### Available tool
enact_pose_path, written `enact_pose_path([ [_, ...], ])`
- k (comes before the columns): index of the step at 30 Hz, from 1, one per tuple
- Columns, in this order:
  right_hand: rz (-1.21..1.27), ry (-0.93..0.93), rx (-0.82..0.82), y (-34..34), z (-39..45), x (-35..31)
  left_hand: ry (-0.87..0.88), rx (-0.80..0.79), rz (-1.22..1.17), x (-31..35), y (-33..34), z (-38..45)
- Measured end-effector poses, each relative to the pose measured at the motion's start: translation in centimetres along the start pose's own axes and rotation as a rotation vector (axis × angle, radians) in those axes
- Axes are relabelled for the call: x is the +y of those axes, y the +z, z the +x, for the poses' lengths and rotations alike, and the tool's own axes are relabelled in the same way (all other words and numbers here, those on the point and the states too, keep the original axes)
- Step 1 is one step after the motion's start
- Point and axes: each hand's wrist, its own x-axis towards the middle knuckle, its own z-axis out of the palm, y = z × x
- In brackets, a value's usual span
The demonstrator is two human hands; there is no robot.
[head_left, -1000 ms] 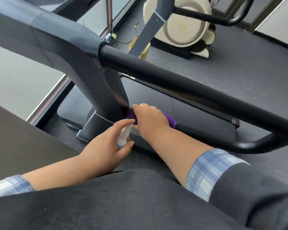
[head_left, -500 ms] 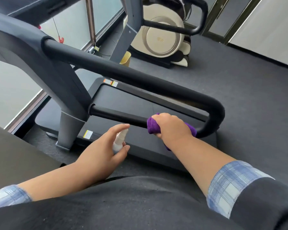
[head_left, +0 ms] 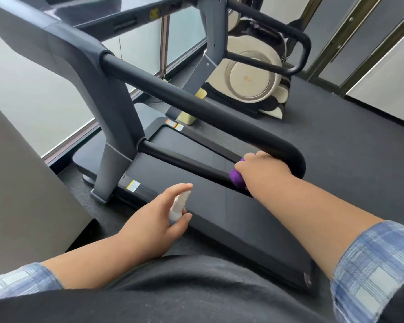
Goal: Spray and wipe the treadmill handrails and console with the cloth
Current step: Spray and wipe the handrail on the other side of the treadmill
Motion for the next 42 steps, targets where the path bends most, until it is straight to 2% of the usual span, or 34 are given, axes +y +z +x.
enact_pose_path([
  [3, -0.06, -0.007, 0.047, 2.3, 0.3, 0.5, -0.023, 0.017, -0.004, 0.3, 0.2, -0.3],
  [6, -0.012, 0.016, 0.12, 5.6, 0.9, 0.0, -0.044, 0.038, -0.022, 0.4, 0.4, -0.5],
  [11, -0.027, 0.01, 0.333, 9.3, 1.5, -0.7, -0.081, 0.078, -0.014, -0.1, 0.5, -1.0],
  [15, 0.033, -0.001, 0.425, 10.6, 2.3, -0.9, -0.153, 0.137, -0.052, -1.1, 0.3, -1.9],
  [23, 0.261, -0.05, 0.467, 9.5, 5.4, -3.1, -0.251, 0.183, -0.053, -2.9, 0.0, -4.1],
  [29, 0.253, -0.155, 0.522, 6.5, 8.8, -7.6, -0.277, 0.186, -0.046, -4.3, 0.4, -3.3],
  [35, 0.212, -0.194, 0.507, 2.8, 12.2, -13.0, -0.269, 0.15, -0.073, -5.6, -0.3, -1.7],
  [39, 0.29, -0.251, 0.405, 2.8, 11.5, -10.9, -0.248, 0.097, -0.091, -6.7, -2.3, -0.1],
  [42, 0.358, -0.18, 0.335, 3.7, 9.8, -7.9, -0.226, 0.066, -0.113, -7.7, -4.5, 1.6],
])
